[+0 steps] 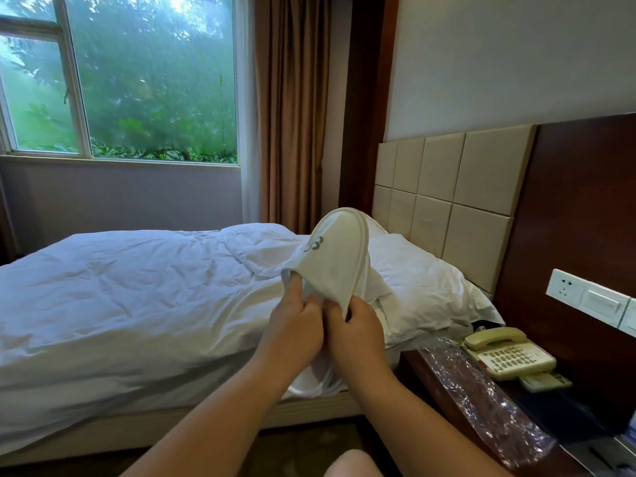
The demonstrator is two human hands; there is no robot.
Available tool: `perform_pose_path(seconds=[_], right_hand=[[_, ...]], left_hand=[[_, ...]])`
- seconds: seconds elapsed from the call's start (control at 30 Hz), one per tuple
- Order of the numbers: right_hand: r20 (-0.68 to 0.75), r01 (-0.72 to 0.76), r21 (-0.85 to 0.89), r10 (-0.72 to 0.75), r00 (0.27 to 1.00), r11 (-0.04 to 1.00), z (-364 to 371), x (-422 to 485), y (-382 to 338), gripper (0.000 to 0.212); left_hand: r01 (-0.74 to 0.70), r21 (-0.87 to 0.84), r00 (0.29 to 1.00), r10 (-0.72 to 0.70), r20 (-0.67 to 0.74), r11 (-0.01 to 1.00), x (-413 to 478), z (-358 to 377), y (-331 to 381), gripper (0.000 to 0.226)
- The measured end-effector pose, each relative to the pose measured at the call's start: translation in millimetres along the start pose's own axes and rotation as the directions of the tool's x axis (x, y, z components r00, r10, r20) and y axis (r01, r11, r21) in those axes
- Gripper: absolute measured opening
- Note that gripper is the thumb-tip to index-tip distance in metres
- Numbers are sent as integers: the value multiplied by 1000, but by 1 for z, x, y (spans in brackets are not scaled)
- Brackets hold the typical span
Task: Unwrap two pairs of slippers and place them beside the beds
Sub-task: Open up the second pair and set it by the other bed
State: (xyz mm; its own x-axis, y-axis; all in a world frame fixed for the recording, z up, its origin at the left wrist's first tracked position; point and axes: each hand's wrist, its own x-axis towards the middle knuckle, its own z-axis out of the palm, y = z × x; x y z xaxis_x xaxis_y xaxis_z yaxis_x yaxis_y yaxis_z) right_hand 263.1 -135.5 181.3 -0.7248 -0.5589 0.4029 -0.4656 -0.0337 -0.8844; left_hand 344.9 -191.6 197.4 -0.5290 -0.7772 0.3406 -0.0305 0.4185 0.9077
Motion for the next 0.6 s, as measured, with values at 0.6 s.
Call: perform_pose_path(seconds=[0.6], right_hand=[[203,147,-98,-124,971,984,-5,1,-16,17]], left_hand=[[-212,380,973,232,-7,900,33,-22,6,15]])
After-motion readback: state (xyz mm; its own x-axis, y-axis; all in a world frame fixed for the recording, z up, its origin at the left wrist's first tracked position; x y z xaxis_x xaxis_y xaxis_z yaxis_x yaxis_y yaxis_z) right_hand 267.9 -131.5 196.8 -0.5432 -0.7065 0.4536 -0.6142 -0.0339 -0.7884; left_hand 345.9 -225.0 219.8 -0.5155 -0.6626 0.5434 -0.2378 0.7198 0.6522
